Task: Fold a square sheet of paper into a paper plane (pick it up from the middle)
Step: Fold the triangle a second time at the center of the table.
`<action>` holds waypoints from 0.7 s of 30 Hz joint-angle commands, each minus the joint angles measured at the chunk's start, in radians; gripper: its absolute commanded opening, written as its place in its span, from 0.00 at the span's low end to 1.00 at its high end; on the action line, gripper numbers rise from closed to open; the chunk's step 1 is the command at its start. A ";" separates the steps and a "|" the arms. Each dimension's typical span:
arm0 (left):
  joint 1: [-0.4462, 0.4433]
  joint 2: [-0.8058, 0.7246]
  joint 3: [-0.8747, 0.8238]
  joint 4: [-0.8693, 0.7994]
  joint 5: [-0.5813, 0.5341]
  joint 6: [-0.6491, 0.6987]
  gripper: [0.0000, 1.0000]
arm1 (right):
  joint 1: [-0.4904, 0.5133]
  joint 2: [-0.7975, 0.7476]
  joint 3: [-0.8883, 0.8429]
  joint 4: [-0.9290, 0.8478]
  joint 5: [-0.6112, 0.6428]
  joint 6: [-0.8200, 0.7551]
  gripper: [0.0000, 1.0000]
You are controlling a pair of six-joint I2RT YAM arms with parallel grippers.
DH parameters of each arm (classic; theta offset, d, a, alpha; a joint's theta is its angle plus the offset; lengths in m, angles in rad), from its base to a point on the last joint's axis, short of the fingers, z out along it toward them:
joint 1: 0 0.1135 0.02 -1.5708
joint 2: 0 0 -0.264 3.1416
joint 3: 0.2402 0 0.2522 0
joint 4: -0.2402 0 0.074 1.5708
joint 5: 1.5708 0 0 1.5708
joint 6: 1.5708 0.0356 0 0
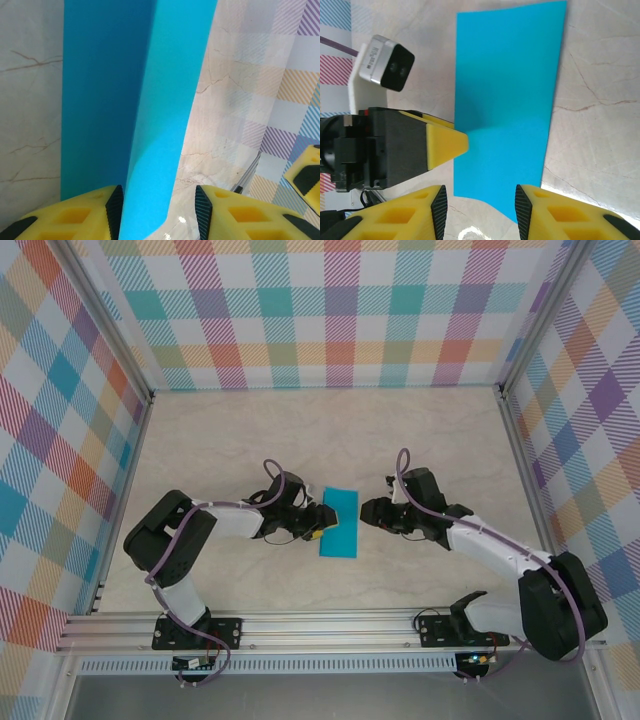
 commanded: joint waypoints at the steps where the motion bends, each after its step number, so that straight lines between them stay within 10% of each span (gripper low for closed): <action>1: -0.003 -0.008 -0.009 0.043 0.013 -0.012 0.44 | 0.008 -0.023 -0.016 0.003 0.020 -0.037 0.43; 10: -0.002 -0.052 -0.014 -0.008 -0.016 -0.018 0.28 | 0.063 -0.056 -0.025 0.043 0.007 -0.071 0.47; 21: -0.002 -0.059 0.009 -0.054 -0.037 -0.042 0.15 | 0.373 -0.026 0.031 -0.055 0.329 -0.276 0.51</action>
